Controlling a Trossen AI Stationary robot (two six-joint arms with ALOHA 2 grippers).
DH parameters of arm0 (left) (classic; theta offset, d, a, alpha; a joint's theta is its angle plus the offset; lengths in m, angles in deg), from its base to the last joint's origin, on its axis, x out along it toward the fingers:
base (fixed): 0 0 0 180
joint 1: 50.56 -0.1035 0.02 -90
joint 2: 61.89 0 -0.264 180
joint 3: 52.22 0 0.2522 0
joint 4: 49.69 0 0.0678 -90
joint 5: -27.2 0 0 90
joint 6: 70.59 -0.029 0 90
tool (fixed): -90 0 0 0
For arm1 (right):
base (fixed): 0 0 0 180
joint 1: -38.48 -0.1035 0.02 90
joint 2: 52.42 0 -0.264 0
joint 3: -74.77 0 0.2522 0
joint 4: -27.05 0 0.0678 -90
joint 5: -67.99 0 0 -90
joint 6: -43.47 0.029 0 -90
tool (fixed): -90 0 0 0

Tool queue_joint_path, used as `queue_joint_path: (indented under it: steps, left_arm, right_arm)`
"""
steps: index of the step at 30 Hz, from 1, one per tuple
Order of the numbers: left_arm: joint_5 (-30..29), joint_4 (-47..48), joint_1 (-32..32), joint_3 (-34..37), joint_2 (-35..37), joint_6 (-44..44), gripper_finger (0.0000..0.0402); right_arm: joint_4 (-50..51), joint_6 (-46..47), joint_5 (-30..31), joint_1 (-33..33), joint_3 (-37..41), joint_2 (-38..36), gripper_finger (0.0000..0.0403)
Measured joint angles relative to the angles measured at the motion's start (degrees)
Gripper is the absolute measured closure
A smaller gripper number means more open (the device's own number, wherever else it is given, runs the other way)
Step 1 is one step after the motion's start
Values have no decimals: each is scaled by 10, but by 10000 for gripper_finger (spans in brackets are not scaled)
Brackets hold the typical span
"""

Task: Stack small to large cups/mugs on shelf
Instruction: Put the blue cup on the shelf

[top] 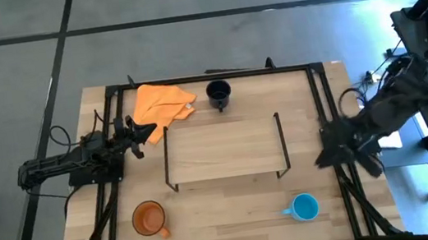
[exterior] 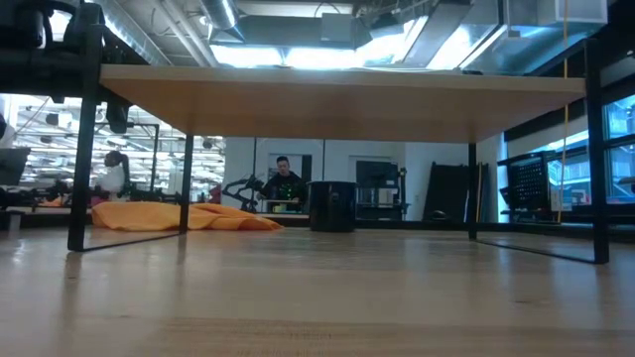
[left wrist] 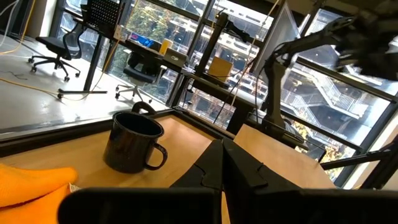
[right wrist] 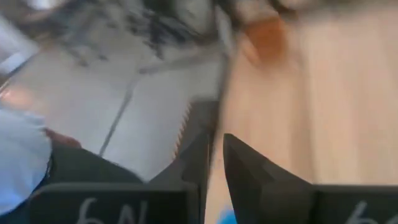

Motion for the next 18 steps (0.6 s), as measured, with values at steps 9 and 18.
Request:
queue_joint_path:
  steps: [9, 18]
  left_arm:
    - [0, 0, 0, 0, 0, 0, 401]
    - [0, 0, 0, 0, 0, 0, 401]
  right_arm:
    - [253, 339, 38, -103, 29, 29, 341]
    - [207, 401, -3, -104, 159, 68, 258]
